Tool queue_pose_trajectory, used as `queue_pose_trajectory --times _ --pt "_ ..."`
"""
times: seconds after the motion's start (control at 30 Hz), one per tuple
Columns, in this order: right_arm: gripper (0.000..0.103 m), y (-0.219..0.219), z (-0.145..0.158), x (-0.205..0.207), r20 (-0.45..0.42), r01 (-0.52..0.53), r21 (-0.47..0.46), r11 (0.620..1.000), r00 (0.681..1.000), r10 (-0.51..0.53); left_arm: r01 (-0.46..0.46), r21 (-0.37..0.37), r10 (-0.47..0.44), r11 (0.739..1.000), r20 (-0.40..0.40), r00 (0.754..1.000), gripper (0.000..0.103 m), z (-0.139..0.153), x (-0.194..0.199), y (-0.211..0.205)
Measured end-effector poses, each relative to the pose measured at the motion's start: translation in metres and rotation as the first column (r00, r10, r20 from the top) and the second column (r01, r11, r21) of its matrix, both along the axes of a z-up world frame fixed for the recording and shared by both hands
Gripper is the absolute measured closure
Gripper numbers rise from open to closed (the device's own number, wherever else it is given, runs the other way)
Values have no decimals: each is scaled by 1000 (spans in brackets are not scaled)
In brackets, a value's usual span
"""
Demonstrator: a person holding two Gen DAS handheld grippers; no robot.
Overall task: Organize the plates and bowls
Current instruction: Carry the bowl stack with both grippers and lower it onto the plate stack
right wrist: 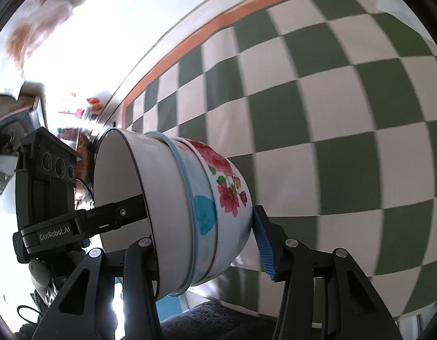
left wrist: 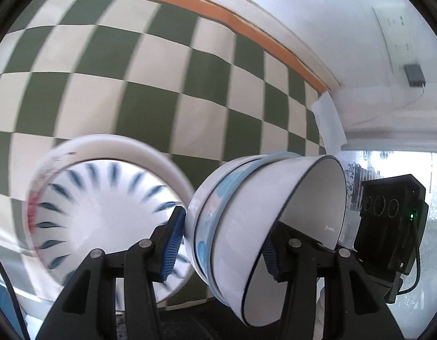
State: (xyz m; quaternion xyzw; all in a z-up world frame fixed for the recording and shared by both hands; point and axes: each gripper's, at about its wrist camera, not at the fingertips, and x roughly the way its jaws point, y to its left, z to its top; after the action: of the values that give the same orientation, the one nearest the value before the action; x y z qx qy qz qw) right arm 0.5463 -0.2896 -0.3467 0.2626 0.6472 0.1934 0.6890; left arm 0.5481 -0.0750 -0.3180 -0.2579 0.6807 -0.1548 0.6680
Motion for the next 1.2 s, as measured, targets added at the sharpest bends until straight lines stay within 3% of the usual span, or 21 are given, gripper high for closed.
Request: queue_pose_trajectory --times 0.27,0.53,1.2 --pt "53 71 -11 0 1 -72 33 997 997 72 -52 35 52 998 -4 999 57 -6 -16 65" --pt "53 119 -27 -2 -13 -114 33 993 993 115 -79 51 80 996 -23 997 57 -21 -26 100" --pt "53 129 -38 -12 -45 -108 -7 994 993 107 -56 31 58 998 -47 997 57 -37 -32 104"
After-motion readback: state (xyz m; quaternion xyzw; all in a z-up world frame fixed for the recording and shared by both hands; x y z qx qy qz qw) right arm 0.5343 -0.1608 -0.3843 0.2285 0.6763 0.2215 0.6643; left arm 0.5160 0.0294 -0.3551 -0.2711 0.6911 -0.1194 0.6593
